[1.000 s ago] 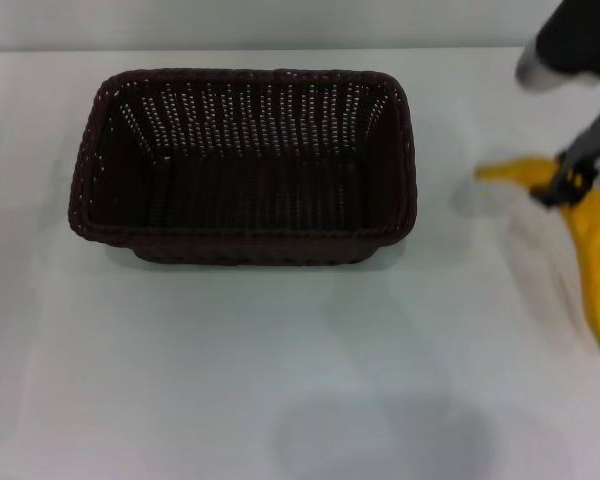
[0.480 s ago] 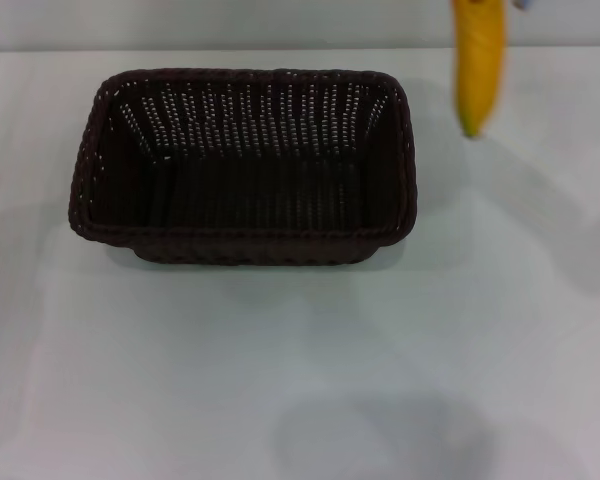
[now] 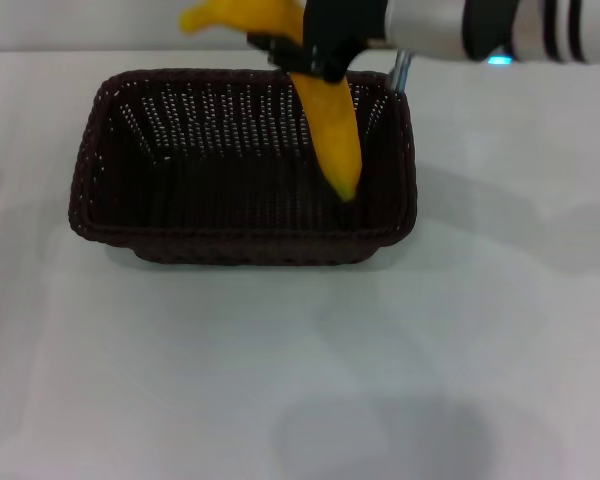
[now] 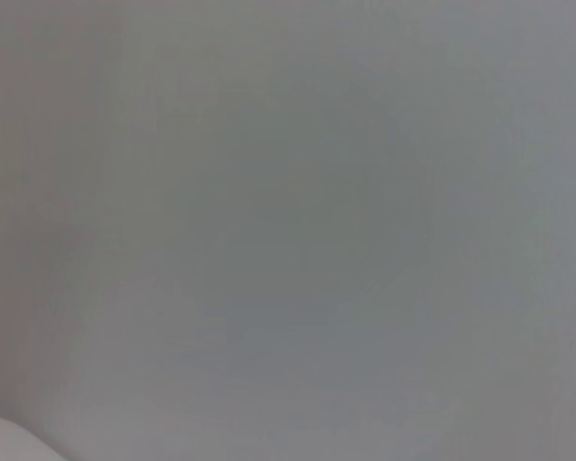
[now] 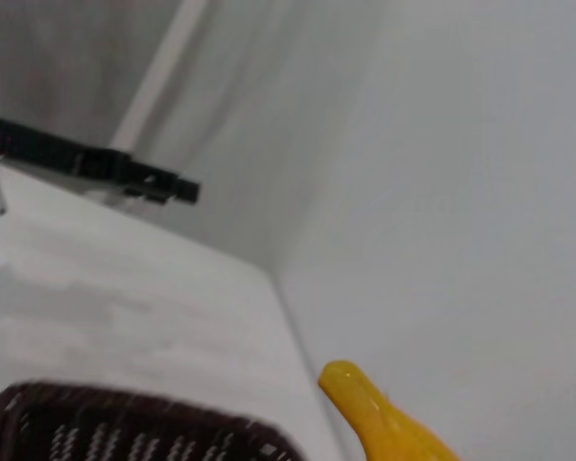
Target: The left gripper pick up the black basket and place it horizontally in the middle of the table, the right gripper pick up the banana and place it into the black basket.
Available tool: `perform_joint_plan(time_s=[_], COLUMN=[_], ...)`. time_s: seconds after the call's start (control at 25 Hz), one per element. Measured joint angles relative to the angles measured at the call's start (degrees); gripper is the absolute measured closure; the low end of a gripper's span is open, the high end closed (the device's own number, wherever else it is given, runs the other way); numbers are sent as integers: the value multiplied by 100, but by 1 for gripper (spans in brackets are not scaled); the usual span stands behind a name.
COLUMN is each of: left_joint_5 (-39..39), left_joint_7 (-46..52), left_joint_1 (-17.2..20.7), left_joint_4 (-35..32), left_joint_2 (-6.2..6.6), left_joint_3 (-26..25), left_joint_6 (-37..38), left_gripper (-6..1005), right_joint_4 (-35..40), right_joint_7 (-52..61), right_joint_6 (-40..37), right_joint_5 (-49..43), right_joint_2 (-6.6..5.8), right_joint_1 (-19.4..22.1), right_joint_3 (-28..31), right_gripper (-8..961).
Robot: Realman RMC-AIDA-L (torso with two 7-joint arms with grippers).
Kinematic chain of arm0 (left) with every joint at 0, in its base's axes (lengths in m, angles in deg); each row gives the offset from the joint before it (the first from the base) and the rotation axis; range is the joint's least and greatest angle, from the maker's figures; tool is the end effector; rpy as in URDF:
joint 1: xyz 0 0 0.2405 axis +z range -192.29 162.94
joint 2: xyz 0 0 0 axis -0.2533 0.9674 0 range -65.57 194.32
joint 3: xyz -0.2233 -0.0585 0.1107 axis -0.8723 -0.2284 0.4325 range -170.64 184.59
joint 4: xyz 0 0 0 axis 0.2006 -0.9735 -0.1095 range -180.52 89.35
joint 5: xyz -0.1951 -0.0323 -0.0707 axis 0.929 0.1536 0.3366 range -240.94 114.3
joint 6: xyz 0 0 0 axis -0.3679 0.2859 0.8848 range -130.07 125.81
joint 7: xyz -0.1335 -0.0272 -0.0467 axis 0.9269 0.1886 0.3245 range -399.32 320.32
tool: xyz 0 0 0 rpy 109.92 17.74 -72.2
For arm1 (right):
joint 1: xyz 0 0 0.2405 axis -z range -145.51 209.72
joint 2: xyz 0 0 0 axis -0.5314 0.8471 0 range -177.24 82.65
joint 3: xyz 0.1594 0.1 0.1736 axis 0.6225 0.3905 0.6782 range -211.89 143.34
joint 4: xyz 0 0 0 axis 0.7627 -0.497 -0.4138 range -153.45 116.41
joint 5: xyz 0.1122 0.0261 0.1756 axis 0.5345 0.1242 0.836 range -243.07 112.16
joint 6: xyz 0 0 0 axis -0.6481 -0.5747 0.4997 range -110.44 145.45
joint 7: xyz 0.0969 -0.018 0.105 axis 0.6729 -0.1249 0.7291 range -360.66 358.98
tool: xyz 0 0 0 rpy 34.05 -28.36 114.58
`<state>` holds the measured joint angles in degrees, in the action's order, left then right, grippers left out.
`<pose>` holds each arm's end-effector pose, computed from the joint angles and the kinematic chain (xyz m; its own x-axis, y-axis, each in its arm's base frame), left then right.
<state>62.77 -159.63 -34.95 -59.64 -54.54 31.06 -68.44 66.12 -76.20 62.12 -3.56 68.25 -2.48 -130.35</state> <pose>-0.3930 0.3099 0.0743 0.1697 -0.1033 0.9801 0.9854 0.0285 -0.1676 0.0363 0.3840 -0.0124 0.9277 0.3585 -0.1040 0.2280 -0.7648 -0.6025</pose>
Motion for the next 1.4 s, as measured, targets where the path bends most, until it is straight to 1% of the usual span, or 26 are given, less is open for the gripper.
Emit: perform_joint_plan(time_s=[0.12,0.28,0.36,0.44,0.52,0.6,0.68,0.76,0.84,0.92,0.96,1.0,1.04,1.12,1.16,1.24,1.32,1.4], left_joint_5=[4,4,4,4,4,4,3,3,4,34,104,223,307,619,759,878,900,883], left_joint_7=[10,13,14,14,15,15,6,-8,-48,-204,-493,-888,-1111,-1956,-2341,-2752,-2920,-2943], left_joint_1=[-7,-14,-21,-30,-35,-34,-33,-29,-8,-1,-25,-61,-82,-179,-243,-310,-333,-330], left_joint_4=[0,4,6,7,8,8,9,9,8,52,175,355,450,818,1017,1235,1330,1344], left_joint_2=[0,0,0,0,0,0,0,0,-4,-14,-24,-32,-34,-49,-56,-61,-62,-62], left_joint_3=[-1,0,0,0,-5,-10,-3,0,-12,-33,-41,-45,-47,-51,-52,-53,-53,-36], left_joint_6=[0,0,1,10,18,23,45,54,17,-91,-225,-382,-471,-749,-861,-994,-1050,-1040], left_gripper=[226,225,225,225,225,225,225,224,224,224,224,224,224,224,224,224,223,223], right_joint_4=[-583,-1218,-1419,-1438,-1330,-1179,-926,-757,-739,-970,-1194,-1453,-1848,-2853,-3444,-4933,-5876,-6530], right_joint_7=[-339,-418,-423,-428,-435,-456,-574,-867,-1189,-1461,-1569,-1694,-1849,-2211,-2404,-2927,-3394,-4172], right_joint_6=[-50,3,84,119,123,116,10,-229,-467,-572,-529,-428,-226,424,802,1772,2331,2583], right_joint_5=[292,398,441,498,530,541,660,1193,2064,3073,3553,4085,4616,5621,6026,6717,6886,6873], right_joint_2=[22,20,22,31,20,8,13,25,10,6,7,6,4,-4,-16,-67,-100,-67], right_joint_1=[-231,-604,-734,-749,-670,-531,-207,191,543,788,846,886,884,749,651,382,269,349], right_joint_3=[-7,-109,-188,-256,-263,-165,117,410,761,1231,1472,1741,2055,2736,3113,4198,5048,5627], right_gripper=[482,482,475,469,462,378,295,228,177,126,101,105,109,109,109,109,109,109])
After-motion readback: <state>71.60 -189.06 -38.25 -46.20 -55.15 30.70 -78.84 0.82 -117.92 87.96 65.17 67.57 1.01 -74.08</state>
